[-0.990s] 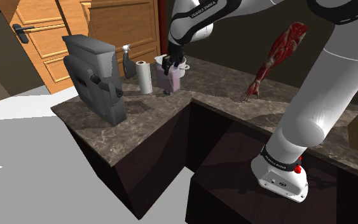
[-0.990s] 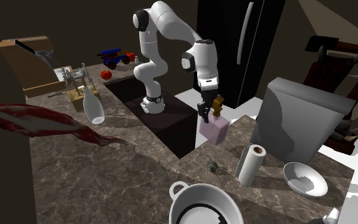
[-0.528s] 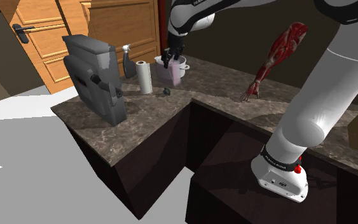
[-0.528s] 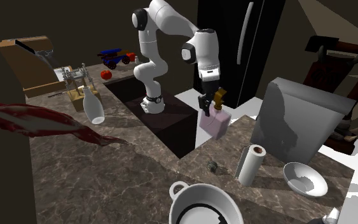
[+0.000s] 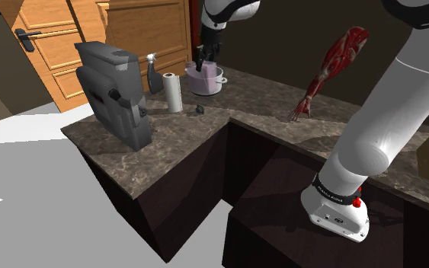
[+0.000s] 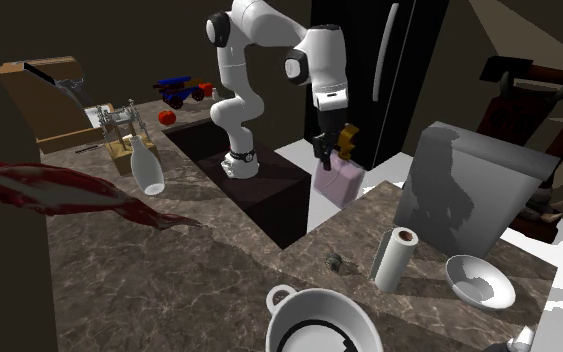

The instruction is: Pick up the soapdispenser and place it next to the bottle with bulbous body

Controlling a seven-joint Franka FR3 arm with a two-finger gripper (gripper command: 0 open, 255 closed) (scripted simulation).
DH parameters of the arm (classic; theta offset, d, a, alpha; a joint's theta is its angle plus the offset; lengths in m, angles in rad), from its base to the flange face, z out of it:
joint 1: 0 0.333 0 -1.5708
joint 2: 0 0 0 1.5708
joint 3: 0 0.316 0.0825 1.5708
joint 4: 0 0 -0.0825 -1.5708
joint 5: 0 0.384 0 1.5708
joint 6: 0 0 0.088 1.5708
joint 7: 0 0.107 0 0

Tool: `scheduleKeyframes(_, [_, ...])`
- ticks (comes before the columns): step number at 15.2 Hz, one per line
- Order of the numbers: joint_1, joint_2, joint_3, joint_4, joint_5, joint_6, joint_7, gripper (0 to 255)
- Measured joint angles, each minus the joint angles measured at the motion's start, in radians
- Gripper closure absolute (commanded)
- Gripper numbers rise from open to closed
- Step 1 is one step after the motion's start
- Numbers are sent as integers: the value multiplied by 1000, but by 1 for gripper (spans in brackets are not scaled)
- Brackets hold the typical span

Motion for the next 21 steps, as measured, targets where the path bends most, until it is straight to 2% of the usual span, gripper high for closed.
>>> scheduleKeyframes(21, [0, 2, 0, 281, -4, -280, 10, 255])
